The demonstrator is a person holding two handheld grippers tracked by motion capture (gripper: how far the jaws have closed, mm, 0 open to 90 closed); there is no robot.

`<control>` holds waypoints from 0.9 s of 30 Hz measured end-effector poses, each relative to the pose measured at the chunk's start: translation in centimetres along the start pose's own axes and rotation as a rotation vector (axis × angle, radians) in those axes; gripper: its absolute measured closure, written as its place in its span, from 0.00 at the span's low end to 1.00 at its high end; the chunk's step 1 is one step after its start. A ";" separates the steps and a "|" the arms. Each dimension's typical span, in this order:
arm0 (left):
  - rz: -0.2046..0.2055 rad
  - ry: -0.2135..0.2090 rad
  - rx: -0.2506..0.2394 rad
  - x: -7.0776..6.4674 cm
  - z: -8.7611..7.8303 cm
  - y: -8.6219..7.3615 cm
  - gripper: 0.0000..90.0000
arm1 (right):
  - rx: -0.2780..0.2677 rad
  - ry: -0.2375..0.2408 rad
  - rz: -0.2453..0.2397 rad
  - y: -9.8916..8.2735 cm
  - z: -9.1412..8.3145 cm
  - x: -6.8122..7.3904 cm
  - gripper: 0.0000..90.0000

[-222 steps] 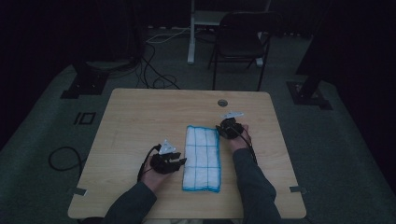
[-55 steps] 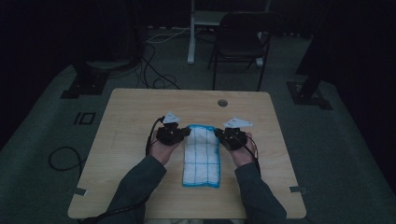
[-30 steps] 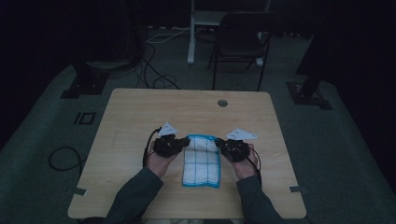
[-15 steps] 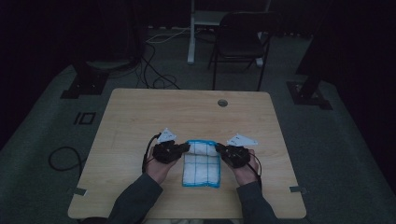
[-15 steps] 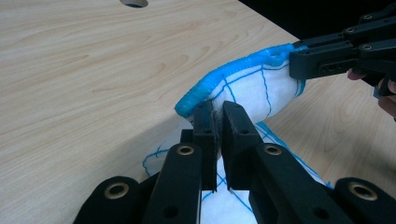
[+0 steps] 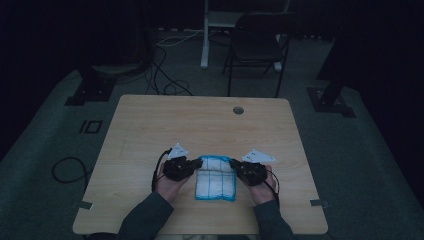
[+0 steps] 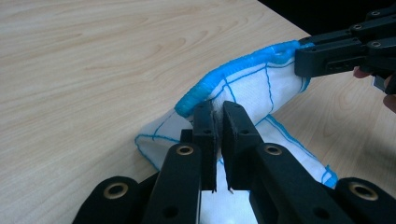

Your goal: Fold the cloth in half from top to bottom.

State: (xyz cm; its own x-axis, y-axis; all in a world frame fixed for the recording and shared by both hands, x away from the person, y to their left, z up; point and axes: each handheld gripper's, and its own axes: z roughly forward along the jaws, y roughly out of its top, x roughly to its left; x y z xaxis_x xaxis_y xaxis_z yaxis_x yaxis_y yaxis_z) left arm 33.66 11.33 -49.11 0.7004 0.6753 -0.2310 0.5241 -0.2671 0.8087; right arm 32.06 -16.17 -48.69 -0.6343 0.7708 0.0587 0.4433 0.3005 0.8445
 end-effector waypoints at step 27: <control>-0.023 -0.007 0.033 -0.3 -0.2 -2.1 0.88 | 0.017 0.016 0.006 -1.7 -0.1 0.9 0.95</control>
State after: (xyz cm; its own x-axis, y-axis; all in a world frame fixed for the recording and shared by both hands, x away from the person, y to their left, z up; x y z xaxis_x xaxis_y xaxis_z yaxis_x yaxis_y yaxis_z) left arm 32.25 11.81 -50.57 0.6913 0.6766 -0.2534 0.5556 -0.2737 0.7851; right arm 30.67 -16.03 -50.06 -0.6417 0.7635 0.0730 0.4580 0.3051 0.8350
